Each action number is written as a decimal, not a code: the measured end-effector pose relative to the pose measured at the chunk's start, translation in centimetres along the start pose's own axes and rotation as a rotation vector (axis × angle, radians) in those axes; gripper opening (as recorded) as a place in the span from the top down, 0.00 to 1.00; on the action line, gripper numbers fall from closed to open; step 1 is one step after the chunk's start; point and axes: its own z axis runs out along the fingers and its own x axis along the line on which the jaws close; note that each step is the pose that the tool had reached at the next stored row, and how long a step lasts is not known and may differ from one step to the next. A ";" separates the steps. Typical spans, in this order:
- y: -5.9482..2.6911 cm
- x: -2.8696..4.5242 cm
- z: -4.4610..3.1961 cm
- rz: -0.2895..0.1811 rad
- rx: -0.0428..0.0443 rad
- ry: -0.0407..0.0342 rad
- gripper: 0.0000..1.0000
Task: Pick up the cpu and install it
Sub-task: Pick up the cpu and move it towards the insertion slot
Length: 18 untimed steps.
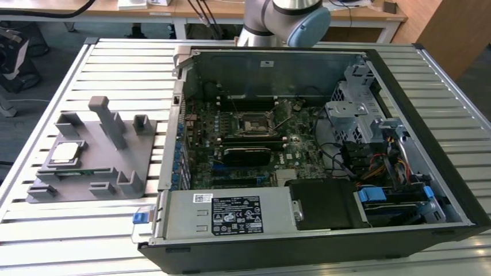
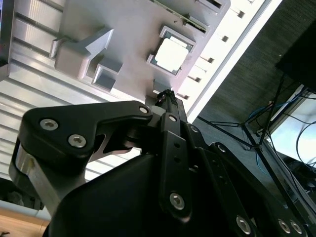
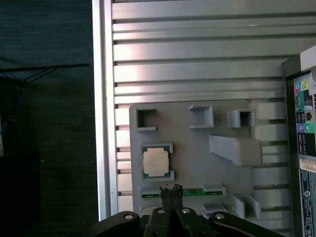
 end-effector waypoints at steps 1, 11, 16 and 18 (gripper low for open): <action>0.00 0.00 0.02 0.000 0.0000 0.0001 0.89; -0.02 0.00 0.39 0.000 0.0000 -0.0013 0.89; -0.02 0.00 0.58 0.000 0.0003 -0.0006 0.89; -0.03 0.01 0.64 0.000 0.0003 0.0000 0.83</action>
